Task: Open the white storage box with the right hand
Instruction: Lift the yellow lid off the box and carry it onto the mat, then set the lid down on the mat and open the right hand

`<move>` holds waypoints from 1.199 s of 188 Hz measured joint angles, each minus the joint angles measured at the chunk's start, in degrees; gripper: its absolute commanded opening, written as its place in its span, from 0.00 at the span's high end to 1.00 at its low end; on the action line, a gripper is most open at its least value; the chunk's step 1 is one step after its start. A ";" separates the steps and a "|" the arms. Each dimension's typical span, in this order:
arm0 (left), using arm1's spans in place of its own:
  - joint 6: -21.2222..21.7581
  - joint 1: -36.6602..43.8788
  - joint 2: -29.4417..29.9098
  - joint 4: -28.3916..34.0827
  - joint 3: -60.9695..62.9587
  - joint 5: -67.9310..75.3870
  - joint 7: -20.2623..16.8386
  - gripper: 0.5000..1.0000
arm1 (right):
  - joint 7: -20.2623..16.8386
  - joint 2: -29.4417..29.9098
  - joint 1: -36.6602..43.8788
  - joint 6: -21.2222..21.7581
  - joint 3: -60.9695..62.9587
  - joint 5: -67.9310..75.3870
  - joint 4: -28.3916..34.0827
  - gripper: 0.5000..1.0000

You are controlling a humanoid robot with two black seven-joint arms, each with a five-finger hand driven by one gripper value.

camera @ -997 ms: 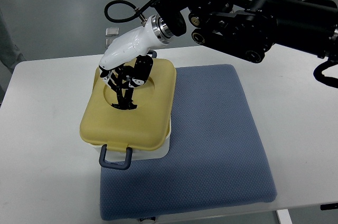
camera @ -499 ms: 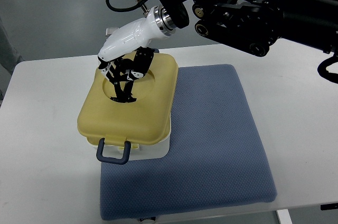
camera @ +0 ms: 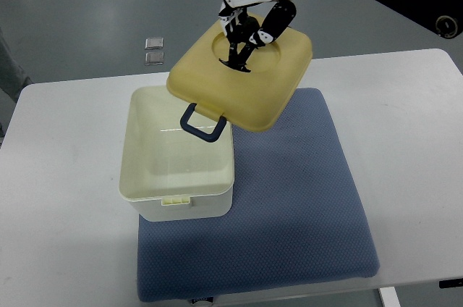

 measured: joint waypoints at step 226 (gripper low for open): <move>-0.01 0.00 0.00 0.00 0.00 0.00 -0.02 0.00 | 0.34 -3.92 -24.35 -11.86 -1.10 -0.17 -5.02 1.00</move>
